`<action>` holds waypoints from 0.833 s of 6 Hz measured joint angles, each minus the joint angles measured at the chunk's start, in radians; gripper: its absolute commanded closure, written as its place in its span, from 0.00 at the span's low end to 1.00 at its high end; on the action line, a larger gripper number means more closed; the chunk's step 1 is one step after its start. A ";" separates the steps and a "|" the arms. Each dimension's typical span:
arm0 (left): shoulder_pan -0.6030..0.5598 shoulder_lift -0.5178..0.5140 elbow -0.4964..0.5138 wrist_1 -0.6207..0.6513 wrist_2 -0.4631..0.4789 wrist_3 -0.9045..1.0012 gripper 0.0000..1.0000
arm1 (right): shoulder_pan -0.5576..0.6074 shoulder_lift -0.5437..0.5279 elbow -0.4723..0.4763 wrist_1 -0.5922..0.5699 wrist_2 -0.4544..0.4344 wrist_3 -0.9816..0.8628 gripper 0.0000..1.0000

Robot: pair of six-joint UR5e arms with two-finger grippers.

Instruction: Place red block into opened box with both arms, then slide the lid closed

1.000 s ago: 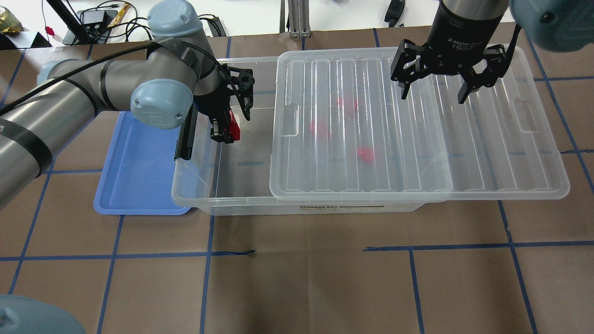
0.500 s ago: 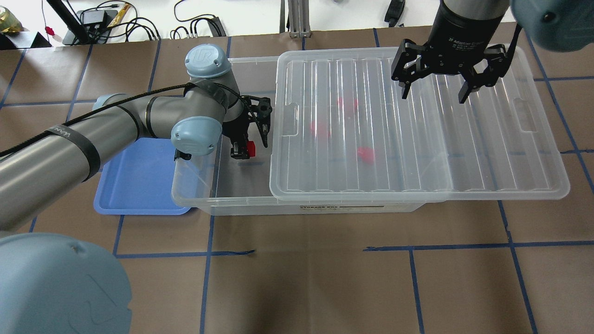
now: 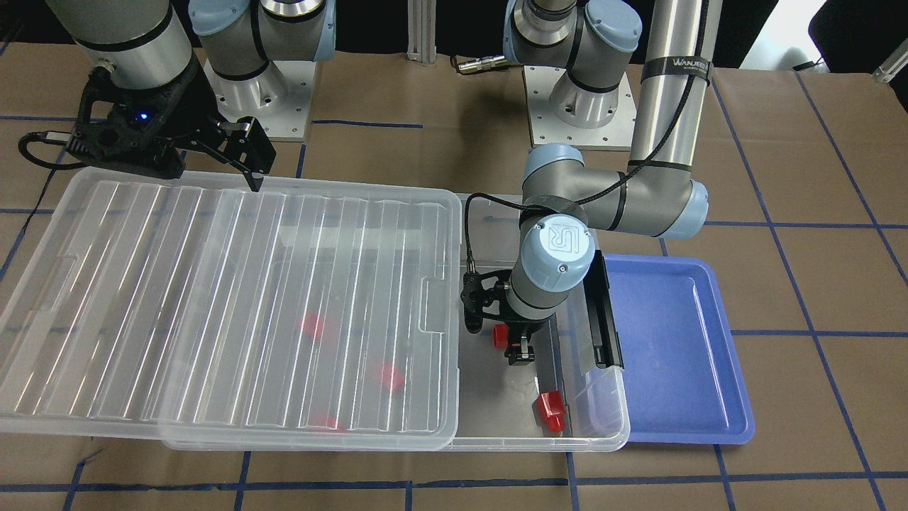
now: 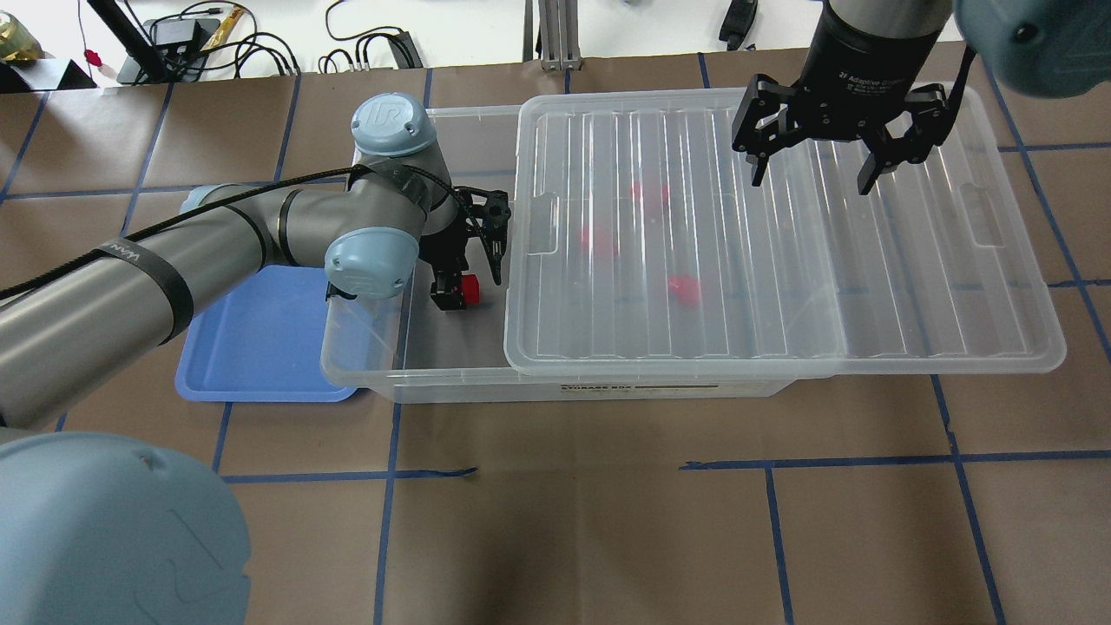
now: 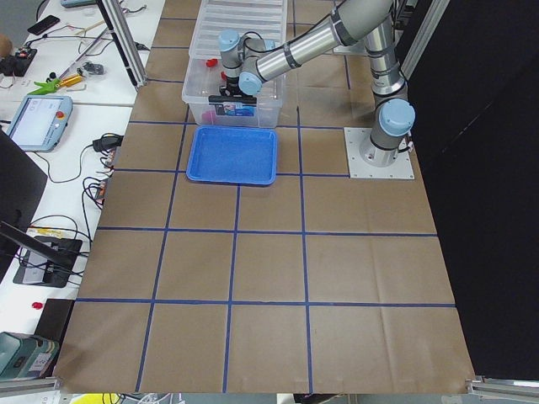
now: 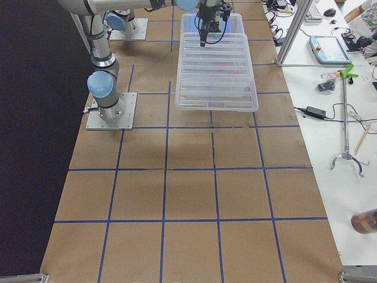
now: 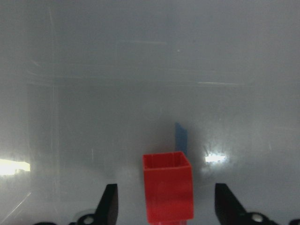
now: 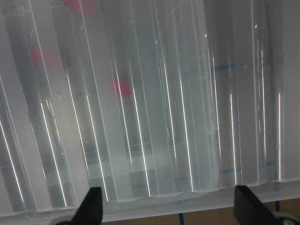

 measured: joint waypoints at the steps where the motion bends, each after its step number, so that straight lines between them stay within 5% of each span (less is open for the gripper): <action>1: 0.001 0.039 0.030 -0.078 0.001 -0.004 0.02 | 0.000 0.000 0.000 0.000 0.000 0.000 0.00; 5: 0.009 0.271 0.262 -0.579 -0.012 -0.099 0.02 | -0.073 -0.010 -0.007 0.008 -0.016 -0.073 0.00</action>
